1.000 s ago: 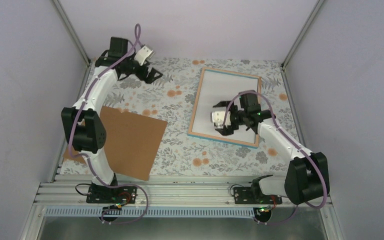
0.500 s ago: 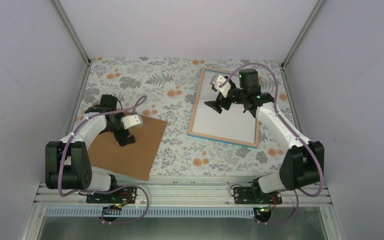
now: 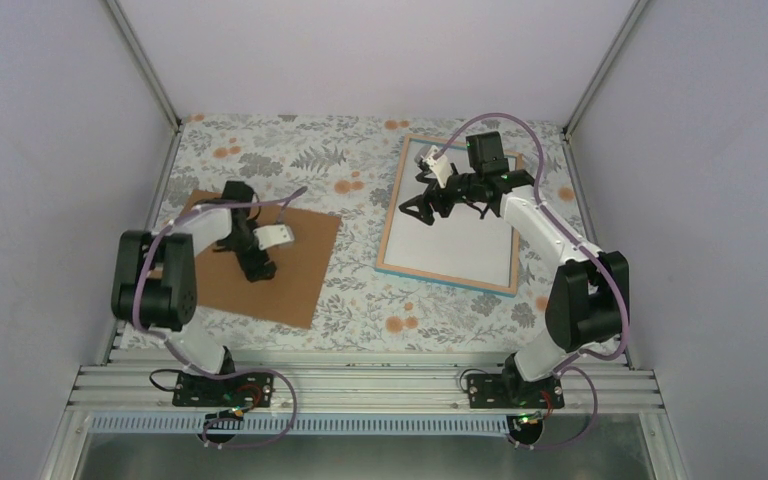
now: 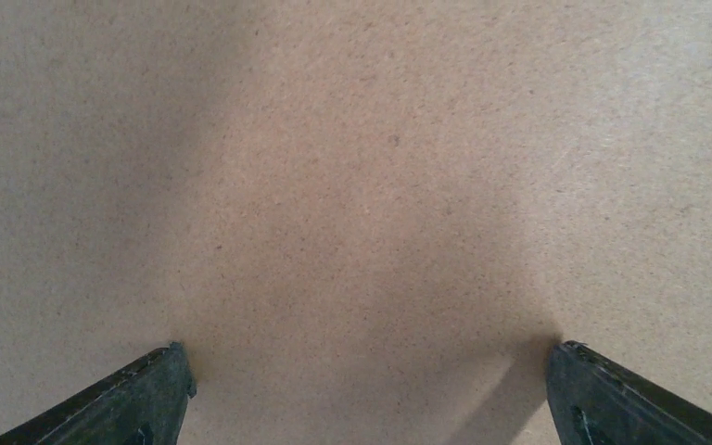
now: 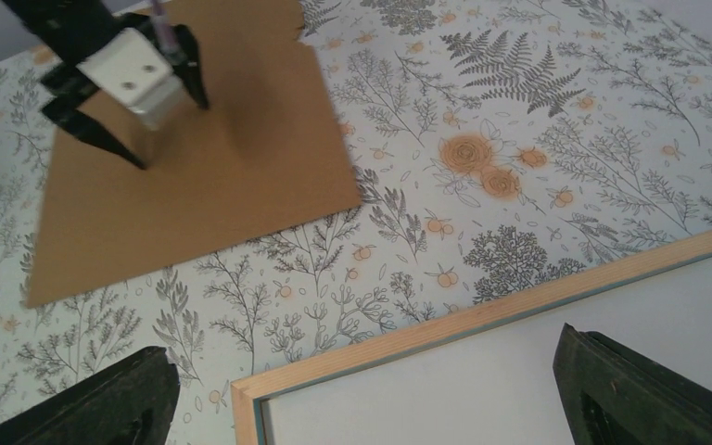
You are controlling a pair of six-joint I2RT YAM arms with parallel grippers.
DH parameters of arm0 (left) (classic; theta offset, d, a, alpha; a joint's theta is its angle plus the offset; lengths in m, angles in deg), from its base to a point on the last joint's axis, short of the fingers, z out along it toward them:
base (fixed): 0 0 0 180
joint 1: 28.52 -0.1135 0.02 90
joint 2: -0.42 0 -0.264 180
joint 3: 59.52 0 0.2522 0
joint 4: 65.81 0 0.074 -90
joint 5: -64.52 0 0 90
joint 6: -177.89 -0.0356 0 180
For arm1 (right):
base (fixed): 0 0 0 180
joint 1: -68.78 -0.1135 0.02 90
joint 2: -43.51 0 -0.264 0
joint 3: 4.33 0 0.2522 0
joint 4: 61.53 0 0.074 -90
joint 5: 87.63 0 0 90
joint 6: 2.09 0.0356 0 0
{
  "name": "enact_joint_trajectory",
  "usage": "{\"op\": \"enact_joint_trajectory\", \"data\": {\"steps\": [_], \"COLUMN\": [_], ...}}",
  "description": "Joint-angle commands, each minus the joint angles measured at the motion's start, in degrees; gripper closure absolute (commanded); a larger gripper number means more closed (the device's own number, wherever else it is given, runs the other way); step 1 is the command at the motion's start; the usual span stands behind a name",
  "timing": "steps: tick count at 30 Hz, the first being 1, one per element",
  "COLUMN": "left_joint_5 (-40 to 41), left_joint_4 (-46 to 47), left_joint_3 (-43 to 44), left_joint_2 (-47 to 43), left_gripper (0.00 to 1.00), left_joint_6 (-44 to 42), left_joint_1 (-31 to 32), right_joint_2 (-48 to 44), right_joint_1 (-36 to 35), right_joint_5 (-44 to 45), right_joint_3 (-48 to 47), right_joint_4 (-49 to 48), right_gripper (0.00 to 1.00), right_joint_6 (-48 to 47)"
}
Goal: Put the photo into the frame
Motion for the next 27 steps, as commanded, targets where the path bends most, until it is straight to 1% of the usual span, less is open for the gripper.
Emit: {"op": "enact_joint_trajectory", "data": {"steps": [1,4,7,9,11,13,15,17,19,21,25,27], "left_joint_5": [4.1,0.5,-2.9,-4.4,-8.2,-11.6,-14.9,-17.1,-16.6,-16.5,-12.6,-11.0], "left_joint_4": [16.8,13.8,10.8,9.4,5.0,0.4,-0.6,0.5,1.7,2.7,5.7,6.2], "left_joint_3": [7.0,13.8,15.0,14.7,18.1,22.9,25.6,26.2,26.5,26.9,27.9,28.5], "left_joint_2": [13.3,15.3,11.2,8.0,7.2,8.7,9.1,9.3,10.4,11.8,13.9,15.1], "left_gripper": [0.06,0.06,0.04,0.02,0.01,0.01,0.0,0.0,0.0,0.0,0.0,0.0], "left_joint_6": [12.2,13.8,10.8,10.2,12.8,17.7,23.1,28.5,32.2,34.6,38.2,39.0], "left_joint_1": [5.2,7.0,6.7,5.0,0.6,-4.7,-9.9,-14.4,-17.9,-20.7,-24.0,-25.0], "right_joint_2": [0.9,1.3,1.4,1.7,2.6,5.0,8.1,11.5,14.5,17.6,23.8,26.1], "right_joint_1": [0.3,0.3,0.4,0.3,0.0,-1.3,-3.2,-5.1,-7.5,-9.6,-12.0,-12.6], "right_joint_5": [-2.2,-2.2,-2.2,-3.5,-4.4,-4.0,-4.0,-5.2,-3.9,-1.3,2.9,3.6], "right_joint_3": [-2.5,-3.2,-3.4,-3.3,-3.3,-4.3,-6.2,-8.5,-10.2,-12.3,-15.9,-17.5], "right_joint_4": [0.4,0.7,0.6,-0.2,-2.6,-4.7,-5.8,-7.1,-8.9,-9.3,-8.5,-8.2], "right_gripper": [0.0,0.0,0.0,0.0,0.02,0.05,0.04,0.01,0.0,0.0,0.0,0.0], "right_joint_6": [3.4,3.6,4.6,7.3,13.6,21.1,28.3,35.8,43.4,48.1,57.5,59.8]}}
